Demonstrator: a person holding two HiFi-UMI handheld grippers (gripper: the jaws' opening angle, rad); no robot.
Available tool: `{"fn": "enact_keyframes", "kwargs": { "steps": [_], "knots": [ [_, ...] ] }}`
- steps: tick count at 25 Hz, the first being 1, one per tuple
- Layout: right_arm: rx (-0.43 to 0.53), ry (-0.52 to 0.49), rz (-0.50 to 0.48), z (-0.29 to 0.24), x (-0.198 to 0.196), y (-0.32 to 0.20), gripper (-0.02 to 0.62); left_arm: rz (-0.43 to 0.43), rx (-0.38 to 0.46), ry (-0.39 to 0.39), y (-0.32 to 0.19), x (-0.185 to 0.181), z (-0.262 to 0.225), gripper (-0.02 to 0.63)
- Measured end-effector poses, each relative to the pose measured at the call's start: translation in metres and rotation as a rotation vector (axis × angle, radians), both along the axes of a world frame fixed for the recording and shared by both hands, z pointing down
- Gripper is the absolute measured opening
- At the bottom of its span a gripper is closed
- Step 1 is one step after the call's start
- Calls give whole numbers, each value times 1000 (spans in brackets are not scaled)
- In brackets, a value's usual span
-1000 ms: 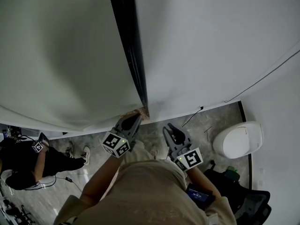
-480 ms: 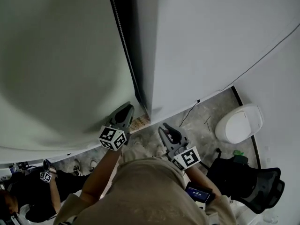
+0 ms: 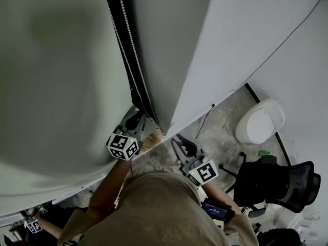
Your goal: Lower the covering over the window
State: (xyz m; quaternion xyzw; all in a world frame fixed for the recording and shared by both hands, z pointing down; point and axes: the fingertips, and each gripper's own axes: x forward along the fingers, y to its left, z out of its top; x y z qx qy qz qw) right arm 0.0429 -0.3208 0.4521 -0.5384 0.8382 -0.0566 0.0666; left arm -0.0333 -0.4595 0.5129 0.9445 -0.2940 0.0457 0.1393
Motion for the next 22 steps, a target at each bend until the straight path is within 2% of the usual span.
{"fn": "enact_keyframes", "kwargs": {
  "steps": [9, 15, 19, 22],
  "knots": [
    [1, 4, 100, 6, -6, -18, 83, 132, 62, -31, -44, 32, -8, 86],
    [4, 2, 140, 5, -4, -32, 83, 167, 108, -28, -69, 50, -22, 101],
    [1, 7, 157, 7, -5, -30, 83, 209, 147, -11, -65, 54, -29, 93],
    [-6, 15, 162, 5, -4, -34, 83, 234, 173, 1, -56, 52, -32, 29]
  ]
}}
